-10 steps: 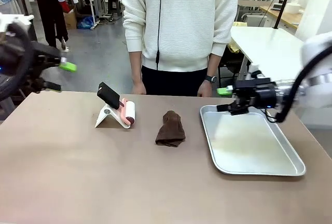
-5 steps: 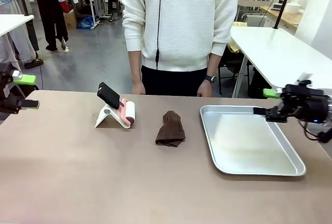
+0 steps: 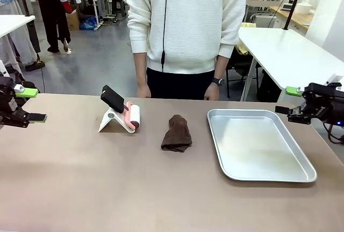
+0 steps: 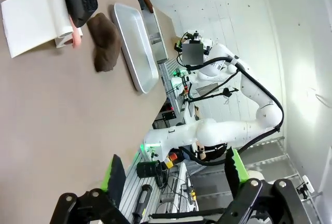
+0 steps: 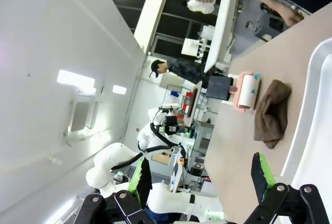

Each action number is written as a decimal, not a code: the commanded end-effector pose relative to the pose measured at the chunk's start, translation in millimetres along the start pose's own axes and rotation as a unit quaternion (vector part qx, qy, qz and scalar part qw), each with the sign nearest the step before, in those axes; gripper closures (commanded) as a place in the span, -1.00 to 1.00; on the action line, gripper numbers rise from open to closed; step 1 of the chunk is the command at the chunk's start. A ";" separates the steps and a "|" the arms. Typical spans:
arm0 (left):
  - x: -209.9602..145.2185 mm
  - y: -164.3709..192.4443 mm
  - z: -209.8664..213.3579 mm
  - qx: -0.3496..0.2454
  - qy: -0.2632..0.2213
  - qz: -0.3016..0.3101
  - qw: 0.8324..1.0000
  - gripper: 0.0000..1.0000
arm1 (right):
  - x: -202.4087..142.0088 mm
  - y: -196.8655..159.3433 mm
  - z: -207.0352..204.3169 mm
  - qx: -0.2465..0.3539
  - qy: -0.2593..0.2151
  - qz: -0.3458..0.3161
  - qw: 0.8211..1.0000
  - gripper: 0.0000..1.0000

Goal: Clean the surface of the table.
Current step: Return the Lint Roller and towel to their original positions.

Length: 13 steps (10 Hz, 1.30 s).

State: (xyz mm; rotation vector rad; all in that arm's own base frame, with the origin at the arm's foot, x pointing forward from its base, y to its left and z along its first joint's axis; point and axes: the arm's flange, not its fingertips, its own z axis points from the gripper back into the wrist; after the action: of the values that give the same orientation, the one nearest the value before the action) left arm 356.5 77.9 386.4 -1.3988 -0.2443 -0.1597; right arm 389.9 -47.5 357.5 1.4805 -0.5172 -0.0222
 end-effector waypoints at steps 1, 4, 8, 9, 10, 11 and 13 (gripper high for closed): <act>-13.4 -10.4 -1.4 -0.009 -0.007 -0.011 1.000 -1.00 | -1.9 2.3 2.9 0.006 0.009 0.001 1.000 -1.00; -13.4 -10.4 -1.4 -0.009 -0.007 -0.011 1.000 -1.00 | -1.9 2.3 2.9 0.006 0.009 0.001 1.000 -1.00; -13.4 -10.4 -1.4 -0.009 -0.007 -0.011 1.000 -1.00 | -1.9 2.3 2.9 0.006 0.009 0.001 1.000 -1.00; -13.4 -10.4 -1.4 -0.009 -0.007 -0.011 1.000 -1.00 | -1.9 2.3 2.9 0.006 0.009 0.001 1.000 -1.00; -13.4 -10.4 -1.4 -0.009 -0.007 -0.011 1.000 -1.00 | -1.9 2.3 2.9 0.006 0.009 0.001 1.000 -1.00; -13.4 -10.4 -1.4 -0.009 -0.007 -0.011 1.000 -1.00 | -1.9 2.3 2.9 0.006 0.009 0.001 1.000 -1.00; -13.4 -10.4 -1.4 -0.009 -0.007 -0.011 1.000 -1.00 | -1.9 2.3 2.9 0.006 0.009 0.001 1.000 -1.00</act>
State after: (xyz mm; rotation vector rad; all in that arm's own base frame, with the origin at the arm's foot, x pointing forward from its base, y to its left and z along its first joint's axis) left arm 345.0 76.1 391.4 -1.3998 -0.2564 -0.1639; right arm 388.5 -47.3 356.9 1.4805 -0.5079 -0.0152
